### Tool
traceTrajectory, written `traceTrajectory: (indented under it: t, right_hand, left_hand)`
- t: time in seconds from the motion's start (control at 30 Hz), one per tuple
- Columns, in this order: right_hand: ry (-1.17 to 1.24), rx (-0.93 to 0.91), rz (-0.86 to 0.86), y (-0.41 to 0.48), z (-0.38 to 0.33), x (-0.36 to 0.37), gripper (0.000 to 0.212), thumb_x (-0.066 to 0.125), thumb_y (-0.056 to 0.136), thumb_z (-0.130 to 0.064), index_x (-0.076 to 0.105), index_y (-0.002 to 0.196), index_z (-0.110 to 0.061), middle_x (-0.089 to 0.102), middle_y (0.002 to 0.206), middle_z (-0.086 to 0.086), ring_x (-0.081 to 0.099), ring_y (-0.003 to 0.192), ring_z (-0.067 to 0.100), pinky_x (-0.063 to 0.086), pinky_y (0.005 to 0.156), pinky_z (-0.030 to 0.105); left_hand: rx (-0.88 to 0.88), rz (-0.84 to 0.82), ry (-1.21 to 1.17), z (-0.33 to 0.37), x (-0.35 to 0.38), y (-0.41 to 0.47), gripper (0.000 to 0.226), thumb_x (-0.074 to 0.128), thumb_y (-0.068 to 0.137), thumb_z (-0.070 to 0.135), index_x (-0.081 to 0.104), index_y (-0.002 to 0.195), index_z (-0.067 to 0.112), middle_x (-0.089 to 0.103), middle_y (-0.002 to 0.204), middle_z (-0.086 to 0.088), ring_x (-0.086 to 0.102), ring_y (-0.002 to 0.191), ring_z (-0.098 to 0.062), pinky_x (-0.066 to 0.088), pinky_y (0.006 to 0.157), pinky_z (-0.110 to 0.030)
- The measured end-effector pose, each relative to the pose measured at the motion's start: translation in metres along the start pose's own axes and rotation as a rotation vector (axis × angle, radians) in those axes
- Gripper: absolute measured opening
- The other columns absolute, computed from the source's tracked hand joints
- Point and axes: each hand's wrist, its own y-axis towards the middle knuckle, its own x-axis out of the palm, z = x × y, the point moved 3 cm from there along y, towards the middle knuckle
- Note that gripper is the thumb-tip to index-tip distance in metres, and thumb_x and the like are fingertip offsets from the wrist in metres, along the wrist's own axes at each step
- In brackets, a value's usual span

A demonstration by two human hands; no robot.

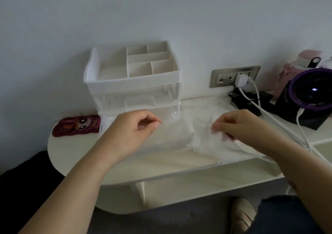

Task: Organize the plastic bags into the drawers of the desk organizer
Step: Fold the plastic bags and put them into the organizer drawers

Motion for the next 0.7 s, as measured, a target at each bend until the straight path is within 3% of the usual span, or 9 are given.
traceTrajectory:
  t: [0.07,0.13,0.23,0.37,0.47,0.57,0.7]
  right_hand:
    - [0.469,0.001,0.086,-0.01,-0.021,0.003,0.023,0.063,0.087,-0.023,0.072,0.066,-0.017,0.059,0.05,-0.007,0.05,0.043,0.003,0.041,0.045,0.012]
    - [0.598,-0.081,0.295,-0.018,-0.039,0.007,0.021,0.064,0.086,-0.027,0.07,0.067,-0.018,0.06,0.055,-0.007,0.052,0.049,0.004,0.043,0.047,0.013]
    - [0.532,-0.334,0.497,-0.026,-0.077,0.025,0.016,0.066,0.084,-0.025,0.066,0.07,-0.018,0.062,0.06,-0.006,0.052,0.052,0.001,0.042,0.049,0.011]
    - [0.216,-0.614,0.449,-0.015,-0.119,0.07,0.005,0.066,0.083,-0.02,0.065,0.078,-0.018,0.064,0.079,-0.01,0.059,0.075,0.003,0.049,0.066,0.016]
    - [-0.08,-0.634,0.319,0.007,-0.121,0.102,0.006,0.066,0.085,-0.019,0.067,0.085,-0.013,0.061,0.091,-0.005,0.056,0.086,0.009,0.048,0.074,0.025]
    - [-0.251,-0.542,0.172,0.029,-0.107,0.124,0.015,0.065,0.086,-0.03,0.068,0.093,-0.017,0.061,0.1,-0.003,0.055,0.099,0.016,0.047,0.083,0.03]
    - [-0.324,-0.425,0.002,0.043,-0.1,0.135,0.037,0.059,0.084,-0.053,0.067,0.109,-0.027,0.061,0.115,-0.009,0.054,0.106,0.01,0.044,0.09,0.025]
  left_hand:
    - [-0.028,-0.096,-0.218,0.01,0.002,-0.003,0.016,0.058,0.086,0.039,0.07,0.09,0.029,0.071,0.09,0.019,0.065,0.087,0.004,0.048,0.077,-0.009]
    - [-0.078,-0.127,-0.472,0.011,0.0,-0.002,0.031,0.056,0.08,0.047,0.072,0.091,0.022,0.073,0.096,0.005,0.068,0.093,-0.01,0.054,0.08,-0.021]
    - [-0.189,-0.141,-0.888,0.006,-0.009,0.001,0.052,0.054,0.079,0.058,0.069,0.104,0.015,0.071,0.107,-0.007,0.068,0.098,-0.02,0.057,0.079,-0.03]
    - [-0.31,-0.182,-1.184,-0.005,-0.023,-0.001,0.087,0.053,0.066,0.071,0.058,0.127,0.01,0.062,0.124,-0.013,0.063,0.105,-0.023,0.057,0.074,-0.032]
    - [-0.356,-0.136,-1.082,-0.019,-0.032,-0.004,0.082,0.058,0.066,0.07,0.058,0.127,0.016,0.065,0.116,-0.012,0.065,0.095,-0.02,0.057,0.076,-0.033]
    - [-0.413,-0.01,-0.842,-0.034,-0.037,-0.006,0.074,0.071,0.072,0.053,0.05,0.133,0.016,0.063,0.119,-0.013,0.069,0.094,-0.017,0.057,0.082,-0.035]
    - [-0.377,0.098,-0.179,-0.046,-0.033,-0.007,0.067,0.068,0.085,0.027,0.034,0.143,0.032,0.058,0.121,0.011,0.068,0.089,-0.009,0.054,0.087,-0.037]
